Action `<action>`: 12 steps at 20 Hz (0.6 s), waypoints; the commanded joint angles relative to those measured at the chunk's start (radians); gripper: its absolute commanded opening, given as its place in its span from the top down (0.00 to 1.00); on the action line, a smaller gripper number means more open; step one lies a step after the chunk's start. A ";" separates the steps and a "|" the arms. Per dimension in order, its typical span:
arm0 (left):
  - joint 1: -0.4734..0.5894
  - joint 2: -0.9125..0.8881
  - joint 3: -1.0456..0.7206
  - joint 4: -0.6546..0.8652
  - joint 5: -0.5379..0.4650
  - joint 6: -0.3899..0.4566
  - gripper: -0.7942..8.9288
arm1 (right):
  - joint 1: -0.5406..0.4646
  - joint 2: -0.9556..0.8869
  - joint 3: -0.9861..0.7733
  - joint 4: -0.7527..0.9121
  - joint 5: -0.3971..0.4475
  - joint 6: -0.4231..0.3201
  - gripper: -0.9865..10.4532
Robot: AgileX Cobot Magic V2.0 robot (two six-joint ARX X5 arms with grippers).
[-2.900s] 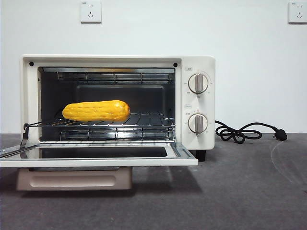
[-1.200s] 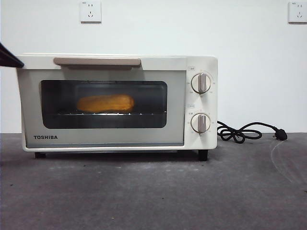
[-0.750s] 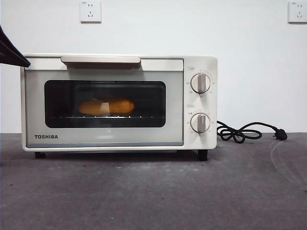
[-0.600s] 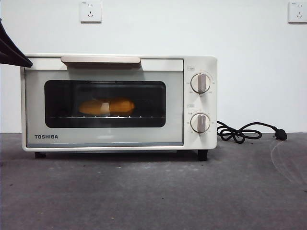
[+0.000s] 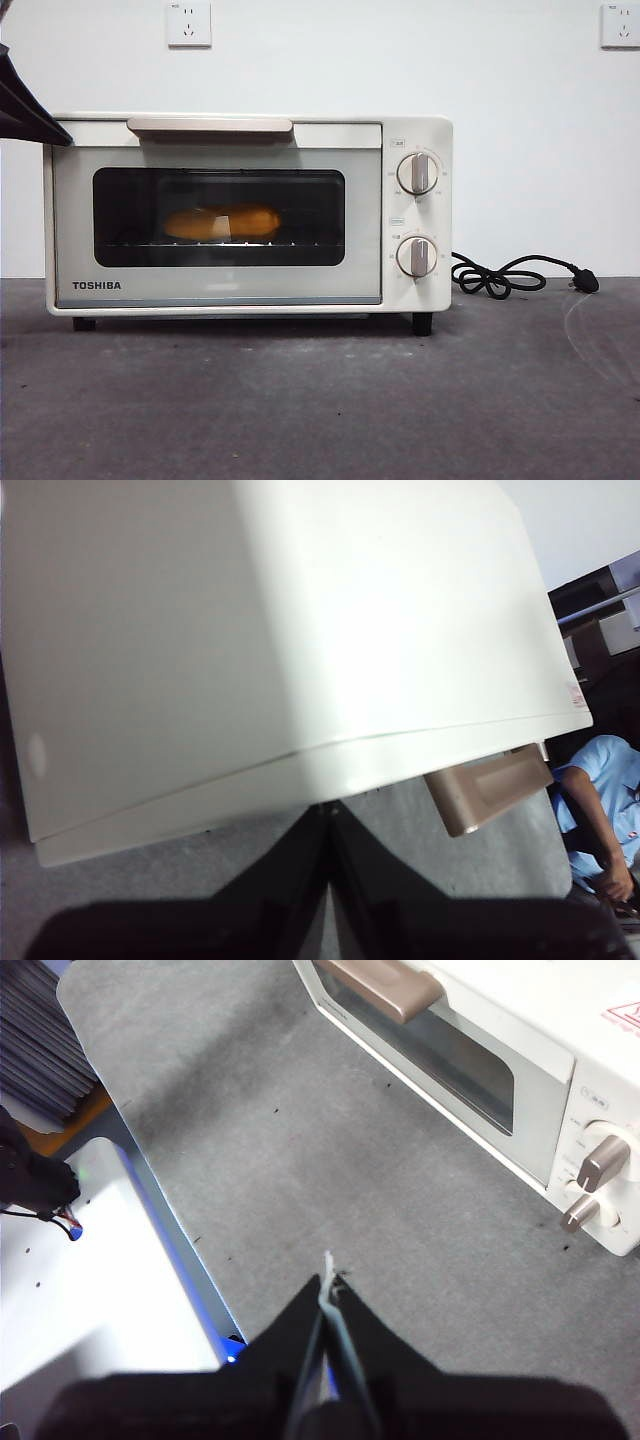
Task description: Take the corn from the table,put the corn in the oven
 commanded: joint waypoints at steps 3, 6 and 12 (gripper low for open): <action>0.005 0.012 0.000 0.065 -0.063 -0.003 0.93 | 0.000 0.008 -0.010 0.003 -0.003 -0.008 0.93; 0.007 0.012 0.000 0.084 -0.062 -0.025 0.93 | 0.000 0.008 -0.010 -0.003 -0.003 -0.008 0.93; 0.007 0.011 0.000 0.042 0.000 -0.019 0.93 | 0.000 0.008 -0.010 -0.018 -0.003 -0.008 0.93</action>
